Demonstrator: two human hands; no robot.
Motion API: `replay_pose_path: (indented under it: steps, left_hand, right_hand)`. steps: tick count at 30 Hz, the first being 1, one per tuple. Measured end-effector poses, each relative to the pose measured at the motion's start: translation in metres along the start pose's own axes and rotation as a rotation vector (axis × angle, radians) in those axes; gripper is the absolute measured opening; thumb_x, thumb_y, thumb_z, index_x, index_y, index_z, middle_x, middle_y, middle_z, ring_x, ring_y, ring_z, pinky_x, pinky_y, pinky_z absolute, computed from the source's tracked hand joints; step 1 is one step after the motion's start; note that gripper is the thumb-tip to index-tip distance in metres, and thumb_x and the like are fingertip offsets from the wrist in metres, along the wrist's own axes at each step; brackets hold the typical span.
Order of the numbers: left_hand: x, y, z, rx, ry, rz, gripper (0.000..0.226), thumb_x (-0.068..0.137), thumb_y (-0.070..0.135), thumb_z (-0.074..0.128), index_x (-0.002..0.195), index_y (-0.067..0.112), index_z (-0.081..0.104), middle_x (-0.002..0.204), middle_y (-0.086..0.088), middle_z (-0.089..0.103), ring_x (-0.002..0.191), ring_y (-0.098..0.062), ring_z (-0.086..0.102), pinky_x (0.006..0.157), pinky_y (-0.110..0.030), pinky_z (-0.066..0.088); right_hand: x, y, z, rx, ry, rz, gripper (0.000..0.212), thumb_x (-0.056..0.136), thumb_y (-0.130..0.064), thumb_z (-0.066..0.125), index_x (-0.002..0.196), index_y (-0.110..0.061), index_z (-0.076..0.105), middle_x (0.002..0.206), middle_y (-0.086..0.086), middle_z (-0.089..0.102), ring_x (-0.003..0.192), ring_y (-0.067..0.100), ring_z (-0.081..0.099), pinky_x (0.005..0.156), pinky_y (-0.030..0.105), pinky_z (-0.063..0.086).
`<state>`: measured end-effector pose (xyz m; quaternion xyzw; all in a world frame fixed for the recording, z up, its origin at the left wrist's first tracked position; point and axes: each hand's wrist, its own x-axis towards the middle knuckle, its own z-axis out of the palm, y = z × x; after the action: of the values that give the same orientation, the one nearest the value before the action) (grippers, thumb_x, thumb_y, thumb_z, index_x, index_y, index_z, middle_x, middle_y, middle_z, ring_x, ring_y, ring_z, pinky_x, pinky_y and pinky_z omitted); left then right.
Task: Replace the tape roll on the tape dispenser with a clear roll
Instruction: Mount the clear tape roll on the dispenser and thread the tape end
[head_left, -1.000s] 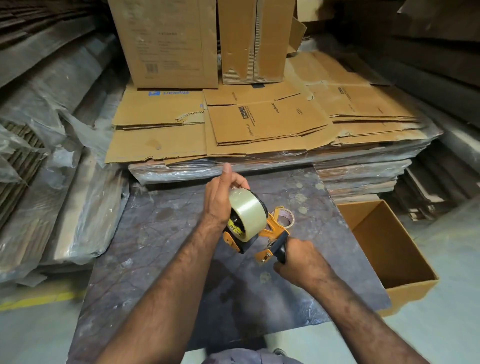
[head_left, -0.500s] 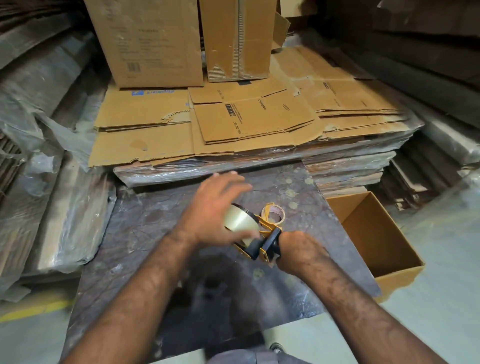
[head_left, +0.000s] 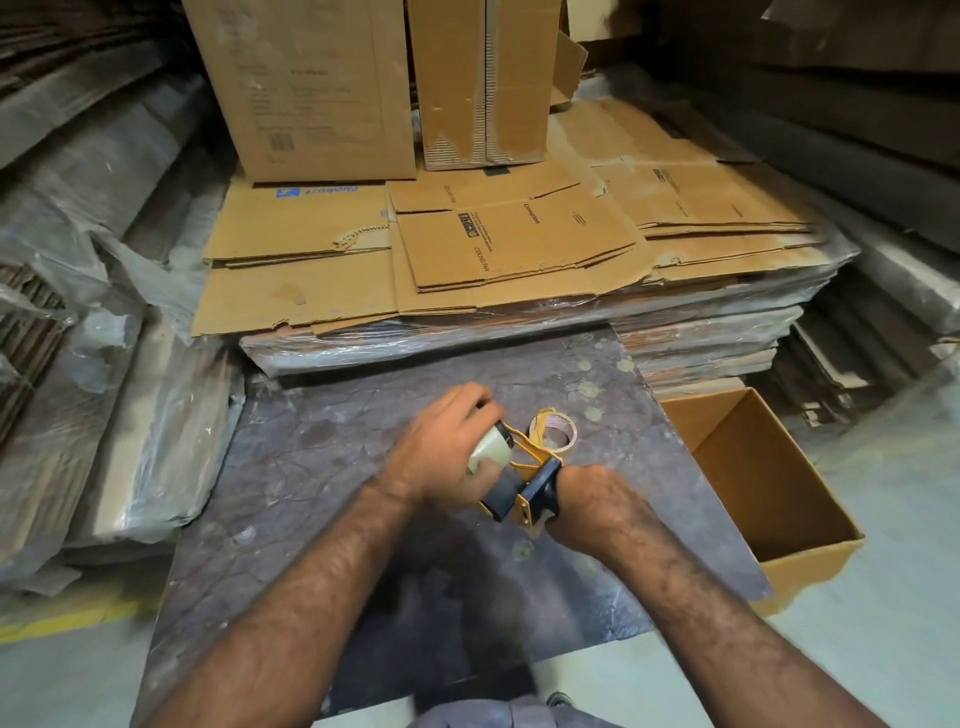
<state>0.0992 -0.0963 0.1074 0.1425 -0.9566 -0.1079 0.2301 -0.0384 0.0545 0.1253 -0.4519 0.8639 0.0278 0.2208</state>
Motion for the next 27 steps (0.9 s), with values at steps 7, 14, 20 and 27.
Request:
replay_pose_path:
  steps: [7,14,20,27]
  left_hand:
    - [0.02,0.002,-0.001,-0.072,0.28,-0.169,0.034,0.086,0.045,0.048,0.074,0.014,0.056,0.074,0.002,0.052,0.069,-0.02,0.05,0.059,-0.034,0.041]
    - [0.029,-0.005,-0.001,-0.376,0.363,-0.484,0.052,0.088,0.052,0.042,0.064,0.009,0.061,0.065,-0.004,0.057,0.064,-0.022,0.055,0.059,-0.037,0.043]
    - [0.011,-0.022,0.004,-0.147,0.199,-0.376,0.032,0.096,0.046,0.05,0.086,0.018,0.064,0.09,0.003,0.059,0.084,-0.015,0.057,0.076,-0.037,0.052]
    - [-0.004,0.017,0.006,0.057,0.166,0.133,0.026,0.093,0.024,0.058,0.104,0.003,0.07,0.103,-0.012,0.067,0.096,-0.03,0.061,0.091,-0.046,0.05]
  right_hand:
    - [-0.005,-0.004,0.001,0.078,-0.003,-0.067,0.014,0.078,-0.021,0.068,0.091,-0.022,0.063,0.087,0.003,0.065,0.079,0.026,0.064,0.068,0.032,0.056]
    - [-0.007,-0.003,0.003,0.104,0.006,-0.073,0.018,0.079,-0.02,0.07,0.097,-0.02,0.067,0.086,0.0,0.064,0.078,0.024,0.065,0.068,0.032,0.057]
    - [-0.001,0.006,0.001,0.013,-0.028,-0.038,0.03,0.082,-0.023,0.068,0.112,-0.019,0.067,0.104,0.004,0.07,0.096,0.026,0.069,0.081,0.037,0.06]
    - [0.002,0.006,0.004,-0.029,-0.05,-0.044,0.027,0.082,-0.025,0.067,0.108,-0.019,0.068,0.099,0.004,0.069,0.095,0.027,0.069,0.072,0.032,0.056]
